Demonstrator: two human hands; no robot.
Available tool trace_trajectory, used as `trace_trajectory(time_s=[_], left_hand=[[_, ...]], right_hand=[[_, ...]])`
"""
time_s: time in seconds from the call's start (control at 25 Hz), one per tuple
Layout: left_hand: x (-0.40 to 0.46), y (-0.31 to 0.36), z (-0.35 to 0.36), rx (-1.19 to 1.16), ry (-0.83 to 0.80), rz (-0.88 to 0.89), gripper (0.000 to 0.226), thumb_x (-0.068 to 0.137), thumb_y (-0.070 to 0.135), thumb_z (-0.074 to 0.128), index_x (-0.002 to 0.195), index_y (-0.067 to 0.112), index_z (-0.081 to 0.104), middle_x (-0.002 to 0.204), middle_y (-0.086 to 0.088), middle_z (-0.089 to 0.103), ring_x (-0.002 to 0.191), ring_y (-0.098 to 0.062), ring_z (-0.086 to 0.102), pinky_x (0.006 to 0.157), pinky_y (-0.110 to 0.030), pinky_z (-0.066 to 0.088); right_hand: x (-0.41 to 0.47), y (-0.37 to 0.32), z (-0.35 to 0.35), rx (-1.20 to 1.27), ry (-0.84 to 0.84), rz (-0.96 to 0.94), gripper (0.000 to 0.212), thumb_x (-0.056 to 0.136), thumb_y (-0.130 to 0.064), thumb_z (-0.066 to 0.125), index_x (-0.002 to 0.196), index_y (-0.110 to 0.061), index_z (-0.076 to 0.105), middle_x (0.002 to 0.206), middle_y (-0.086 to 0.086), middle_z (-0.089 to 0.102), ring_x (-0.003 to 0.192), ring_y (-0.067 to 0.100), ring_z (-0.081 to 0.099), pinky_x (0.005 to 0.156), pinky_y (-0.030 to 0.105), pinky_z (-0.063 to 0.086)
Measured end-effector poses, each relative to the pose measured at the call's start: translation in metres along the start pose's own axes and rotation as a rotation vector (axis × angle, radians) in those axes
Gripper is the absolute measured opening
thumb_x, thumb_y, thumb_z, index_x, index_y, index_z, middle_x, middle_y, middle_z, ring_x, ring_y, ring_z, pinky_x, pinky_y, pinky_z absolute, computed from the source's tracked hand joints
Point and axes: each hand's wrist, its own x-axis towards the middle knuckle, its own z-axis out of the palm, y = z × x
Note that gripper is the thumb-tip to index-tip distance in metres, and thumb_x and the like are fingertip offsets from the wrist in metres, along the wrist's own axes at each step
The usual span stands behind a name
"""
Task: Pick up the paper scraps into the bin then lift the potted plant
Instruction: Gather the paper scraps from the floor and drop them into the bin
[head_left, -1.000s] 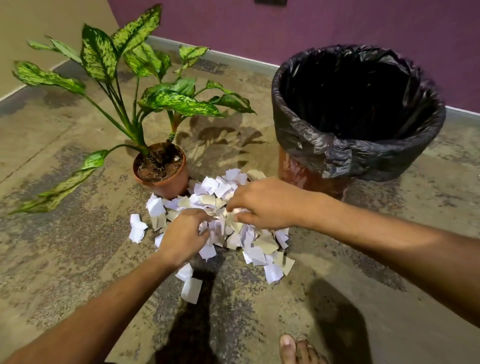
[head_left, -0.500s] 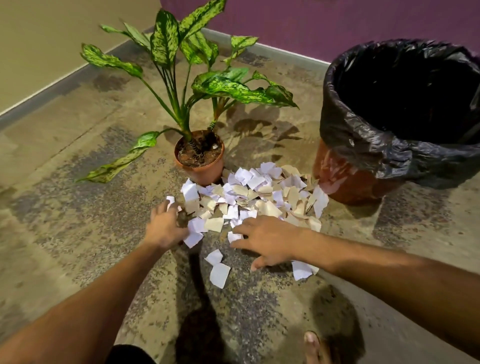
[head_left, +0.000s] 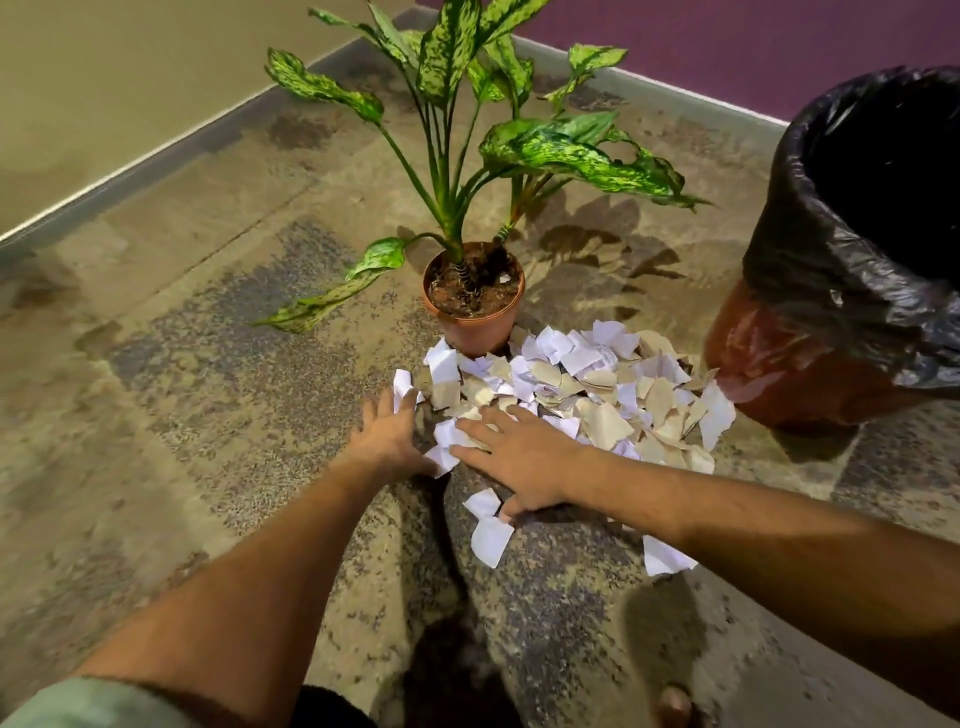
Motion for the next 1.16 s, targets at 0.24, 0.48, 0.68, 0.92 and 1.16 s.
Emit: trace_trajectory(time_s=[0.24, 0.48, 0.68, 0.92, 1.16], left_hand=[[-0.001, 0.006, 0.002, 0.072, -0.005, 0.027, 0.122, 0.067, 0.046, 0.081, 0.151, 0.023, -0.004, 0.161, -0.008, -0.011, 0.147, -0.036, -0.007, 0.115, -0.057, 0.011], [-0.002, 0.001, -0.008, 0.11, 0.013, 0.009, 0.121, 0.069, 0.042, 0.082, 0.152, 0.019, -0.004, 0.16, -0.013, -0.009, 0.146, -0.039, -0.006, 0.116, -0.058, 0.006], [-0.003, -0.013, -0.013, 0.139, 0.008, 0.028, 0.123, 0.071, 0.046, 0.079, 0.151, 0.02, -0.011, 0.16, -0.013, -0.012, 0.146, -0.039, -0.008, 0.115, -0.058, 0.004], [0.0, -0.021, -0.007, 0.103, -0.028, 0.021, 0.135, 0.062, 0.052, 0.083, 0.15, 0.022, -0.015, 0.16, -0.009, -0.015, 0.146, -0.038, -0.01, 0.115, -0.058, 0.0], [0.006, -0.013, 0.002, 0.078, -0.069, 0.033, 0.137, 0.061, 0.049, 0.084, 0.149, 0.021, -0.017, 0.158, -0.011, -0.02, 0.145, -0.038, -0.015, 0.115, -0.058, -0.002]], right_hand=[[0.055, 0.019, -0.022, -0.051, 0.069, 0.081, 0.114, 0.066, -0.056, 0.078, 0.151, -0.013, 0.014, 0.156, 0.019, 0.016, 0.14, 0.04, 0.021, 0.113, 0.047, 0.026], [0.104, 0.026, -0.03, -0.059, 0.024, 0.119, 0.119, 0.072, -0.057, 0.073, 0.153, -0.013, -0.002, 0.16, 0.021, -0.005, 0.146, 0.044, 0.003, 0.117, 0.05, 0.016], [0.125, 0.038, -0.03, -0.048, -0.123, 0.125, 0.131, 0.064, -0.066, 0.073, 0.152, -0.021, -0.012, 0.157, 0.019, -0.02, 0.144, 0.048, 0.0, 0.116, 0.052, 0.015], [0.13, 0.041, -0.023, -0.025, -0.223, 0.158, 0.136, 0.059, -0.073, 0.073, 0.152, -0.026, -0.013, 0.159, 0.015, -0.018, 0.144, 0.045, 0.003, 0.114, 0.05, 0.022], [0.111, 0.032, -0.014, 0.007, -0.159, 0.143, 0.121, 0.068, -0.065, 0.07, 0.154, -0.018, -0.001, 0.162, 0.006, -0.001, 0.143, 0.039, 0.017, 0.104, 0.046, 0.042]])
